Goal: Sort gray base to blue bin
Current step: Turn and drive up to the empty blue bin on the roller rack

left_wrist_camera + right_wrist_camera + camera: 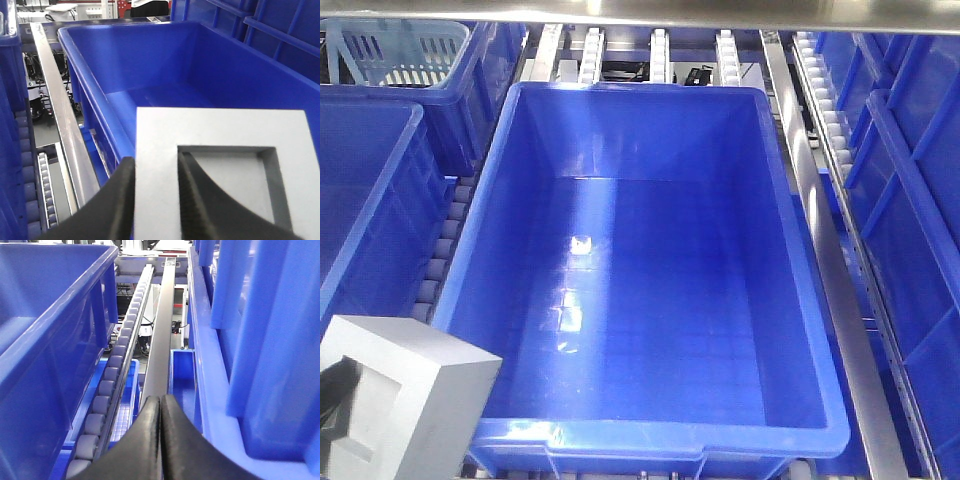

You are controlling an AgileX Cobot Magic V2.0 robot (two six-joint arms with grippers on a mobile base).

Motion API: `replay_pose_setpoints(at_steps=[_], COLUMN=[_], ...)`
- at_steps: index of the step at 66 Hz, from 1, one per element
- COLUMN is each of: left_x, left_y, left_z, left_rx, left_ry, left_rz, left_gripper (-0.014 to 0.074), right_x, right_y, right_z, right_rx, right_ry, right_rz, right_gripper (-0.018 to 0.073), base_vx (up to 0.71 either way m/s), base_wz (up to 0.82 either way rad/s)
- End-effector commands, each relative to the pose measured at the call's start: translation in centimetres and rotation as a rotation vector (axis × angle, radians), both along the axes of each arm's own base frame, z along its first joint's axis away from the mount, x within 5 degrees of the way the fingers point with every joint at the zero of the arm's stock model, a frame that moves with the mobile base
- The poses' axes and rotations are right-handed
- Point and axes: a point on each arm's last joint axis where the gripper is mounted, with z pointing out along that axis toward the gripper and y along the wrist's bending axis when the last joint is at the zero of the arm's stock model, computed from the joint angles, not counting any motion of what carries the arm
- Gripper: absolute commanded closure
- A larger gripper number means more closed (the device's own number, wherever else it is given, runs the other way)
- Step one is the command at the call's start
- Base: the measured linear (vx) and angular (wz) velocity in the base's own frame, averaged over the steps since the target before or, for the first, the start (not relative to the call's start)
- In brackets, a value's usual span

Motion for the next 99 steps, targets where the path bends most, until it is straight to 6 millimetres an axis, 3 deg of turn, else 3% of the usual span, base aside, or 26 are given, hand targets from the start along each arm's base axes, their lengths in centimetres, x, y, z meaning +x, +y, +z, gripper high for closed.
replay_pose_setpoints(at_steps=[1,85,91,99], left_x=[0.1,0.0,0.0,-0.4], left_y=[-0.1,-0.1,-0.1,0.0], left_z=[1.8,1.8,2.6,5.4], left_rx=[-0.060,-0.071,-0.108,-0.189], left_ry=[-0.103,-0.097,-0.106,-0.151], left_rz=[-0.008,-0.007,-0.007,-0.011], left_gripper=[0.0602,0.0602,0.0602,0.0599], right_x=[0.0,0.0,0.0,0.0], right_y=[0.0,0.0,0.0,0.0], right_z=[0.2,0.3,0.3,0.3], right_rx=[-0.011,-0.011,-0.011,-0.011], right_ry=[-0.071,-0.072,-0.072,-0.072], right_rz=[0.000,0.000,0.000,0.000], right_gripper=[0.0568,0.0568,0.0568,0.0568], base_vx=[0.03,0.00,0.00,0.00], base_wz=[0.01,0.00,0.00,0.00])
